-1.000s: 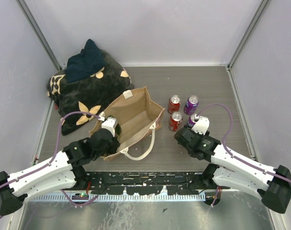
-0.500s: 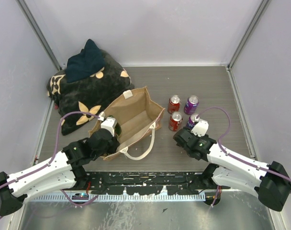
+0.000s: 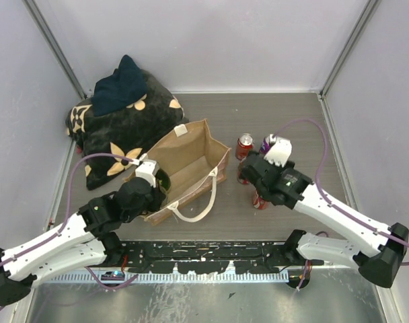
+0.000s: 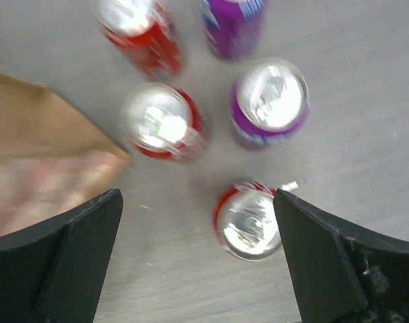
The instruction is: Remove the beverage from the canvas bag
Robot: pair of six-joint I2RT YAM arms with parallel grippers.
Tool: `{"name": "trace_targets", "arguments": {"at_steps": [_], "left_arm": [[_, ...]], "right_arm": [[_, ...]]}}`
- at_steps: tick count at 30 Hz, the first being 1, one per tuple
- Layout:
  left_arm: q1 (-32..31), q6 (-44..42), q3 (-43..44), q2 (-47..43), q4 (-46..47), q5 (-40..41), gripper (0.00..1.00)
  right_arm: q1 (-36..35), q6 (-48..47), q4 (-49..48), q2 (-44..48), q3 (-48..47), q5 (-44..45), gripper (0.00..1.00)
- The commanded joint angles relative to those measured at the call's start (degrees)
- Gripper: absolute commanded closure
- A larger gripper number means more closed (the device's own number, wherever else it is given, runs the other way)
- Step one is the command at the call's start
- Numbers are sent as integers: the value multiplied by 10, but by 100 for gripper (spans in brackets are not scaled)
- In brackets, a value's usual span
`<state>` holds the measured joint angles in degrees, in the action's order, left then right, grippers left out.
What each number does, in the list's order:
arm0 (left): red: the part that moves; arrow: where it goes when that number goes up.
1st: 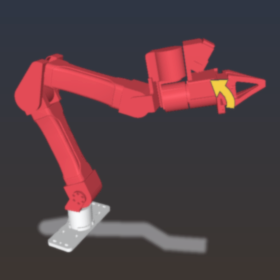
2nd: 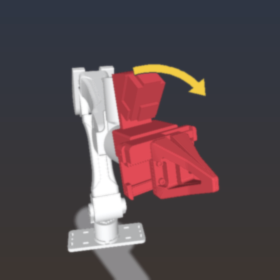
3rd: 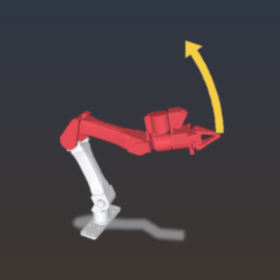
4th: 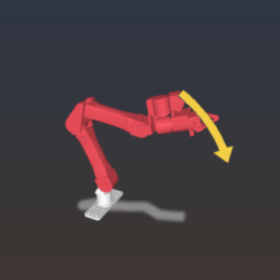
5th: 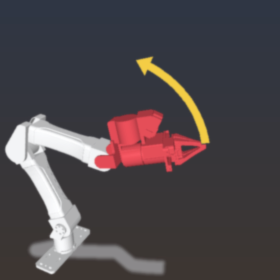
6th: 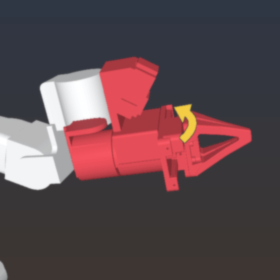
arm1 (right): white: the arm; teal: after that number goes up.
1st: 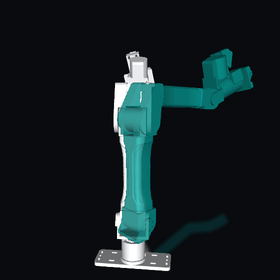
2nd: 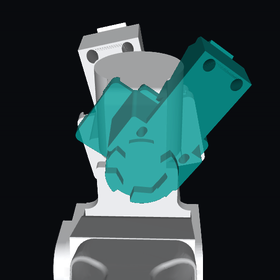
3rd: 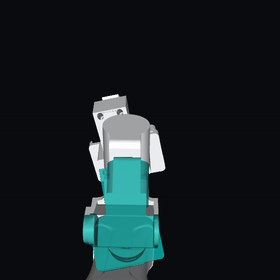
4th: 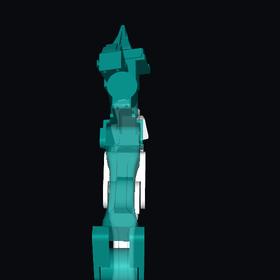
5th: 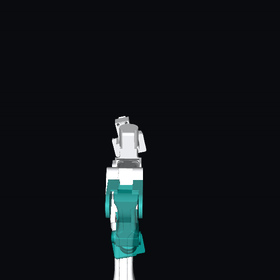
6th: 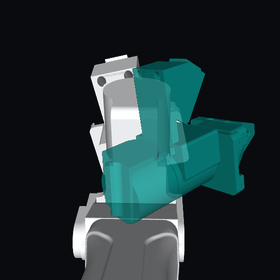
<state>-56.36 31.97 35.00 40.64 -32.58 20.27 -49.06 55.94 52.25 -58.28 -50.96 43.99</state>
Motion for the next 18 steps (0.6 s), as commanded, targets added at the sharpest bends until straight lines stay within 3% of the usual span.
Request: {"name": "trace_targets", "arguments": {"at_steps": [1, 7, 9, 18], "left_arm": [[1, -16, 57, -23, -43, 39, 81], [1, -22, 96, -49, -50, 74, 74], [1, -23, 111, -54, -57, 82, 74], [1, -36, 159, -80, -84, 108, 74]], "right_arm": [[-15, -107, 20, -11, -148, 73, 0], [-19, -238, -49, -59, -268, 29, 8], [-21, -269, -81, -77, -281, 0, 13], [-51, -384, -207, -171, -305, -146, 19]]}}
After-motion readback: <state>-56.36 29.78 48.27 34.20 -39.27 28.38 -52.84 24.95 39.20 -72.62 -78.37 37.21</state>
